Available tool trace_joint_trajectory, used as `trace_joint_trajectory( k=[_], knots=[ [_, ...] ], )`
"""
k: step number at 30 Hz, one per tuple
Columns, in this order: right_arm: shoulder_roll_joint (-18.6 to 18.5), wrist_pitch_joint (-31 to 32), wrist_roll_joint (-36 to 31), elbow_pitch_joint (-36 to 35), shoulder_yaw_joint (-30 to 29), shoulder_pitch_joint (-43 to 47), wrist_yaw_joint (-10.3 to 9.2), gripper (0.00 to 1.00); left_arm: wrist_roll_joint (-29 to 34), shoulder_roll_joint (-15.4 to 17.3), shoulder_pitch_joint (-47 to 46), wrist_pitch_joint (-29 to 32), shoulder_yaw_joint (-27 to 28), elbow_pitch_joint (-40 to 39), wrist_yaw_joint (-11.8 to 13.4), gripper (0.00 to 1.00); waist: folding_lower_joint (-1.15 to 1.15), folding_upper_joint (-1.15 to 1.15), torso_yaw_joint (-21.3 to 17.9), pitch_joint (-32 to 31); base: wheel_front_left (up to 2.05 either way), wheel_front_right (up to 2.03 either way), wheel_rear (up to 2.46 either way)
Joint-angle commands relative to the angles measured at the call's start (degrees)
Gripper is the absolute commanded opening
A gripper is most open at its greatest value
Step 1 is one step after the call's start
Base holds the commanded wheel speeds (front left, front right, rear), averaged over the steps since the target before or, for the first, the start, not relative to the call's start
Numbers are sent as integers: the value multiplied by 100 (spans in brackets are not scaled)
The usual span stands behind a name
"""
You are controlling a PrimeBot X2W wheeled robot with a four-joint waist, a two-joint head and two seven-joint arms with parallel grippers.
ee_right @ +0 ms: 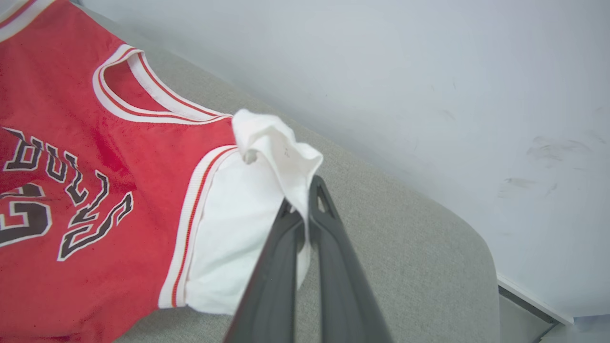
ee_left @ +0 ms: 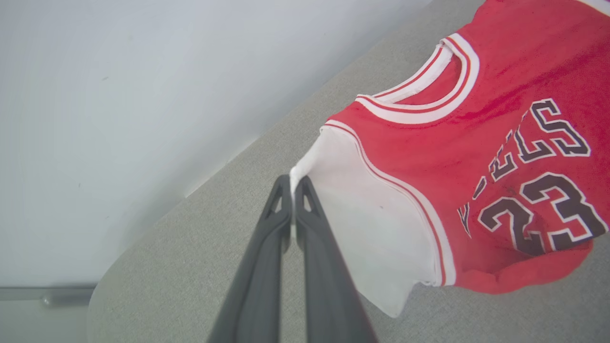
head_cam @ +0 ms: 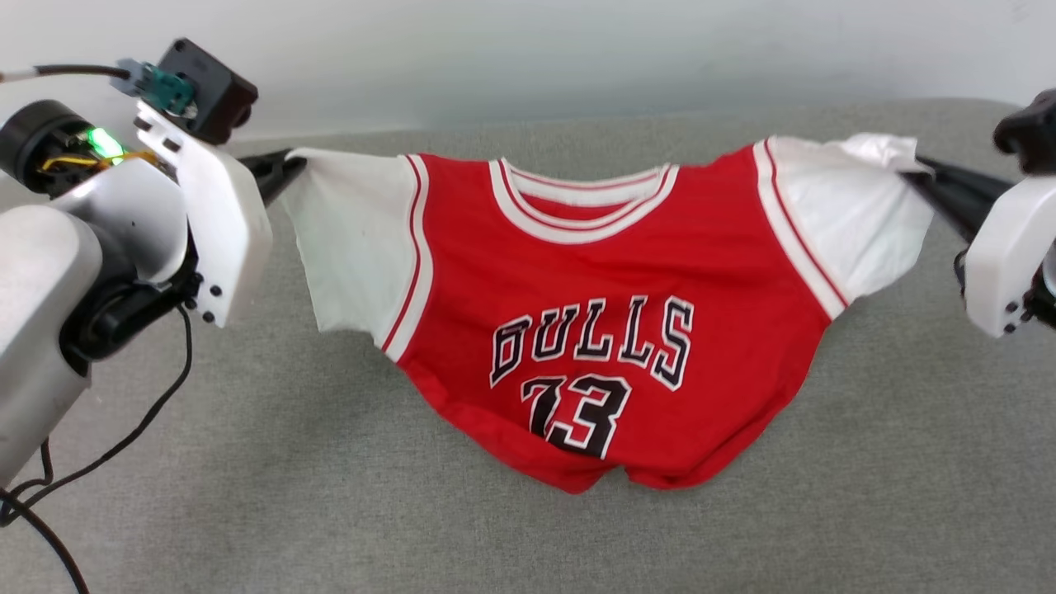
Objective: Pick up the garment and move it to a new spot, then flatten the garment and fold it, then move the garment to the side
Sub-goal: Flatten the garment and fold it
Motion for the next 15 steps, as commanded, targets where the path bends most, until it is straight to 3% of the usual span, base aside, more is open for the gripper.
trace_joint_trajectory(
  k=[1,8,15],
  knots=[
    [-37,-121,-63,-78,-167,-107,-4,0,12,45,-34,-131,107,-101,79,0,0,0,-19,-228,0,0,0],
    [-45,-196,-166,-305,-821,-260,-4,0,153,72,-355,-498,428,-391,271,0,0,0,-3,-507,0,0,0],
    [124,-31,-511,-356,-1358,-693,-4,0,382,-124,-902,-781,649,-311,345,0,0,0,16,-393,0,0,0]
  ],
)
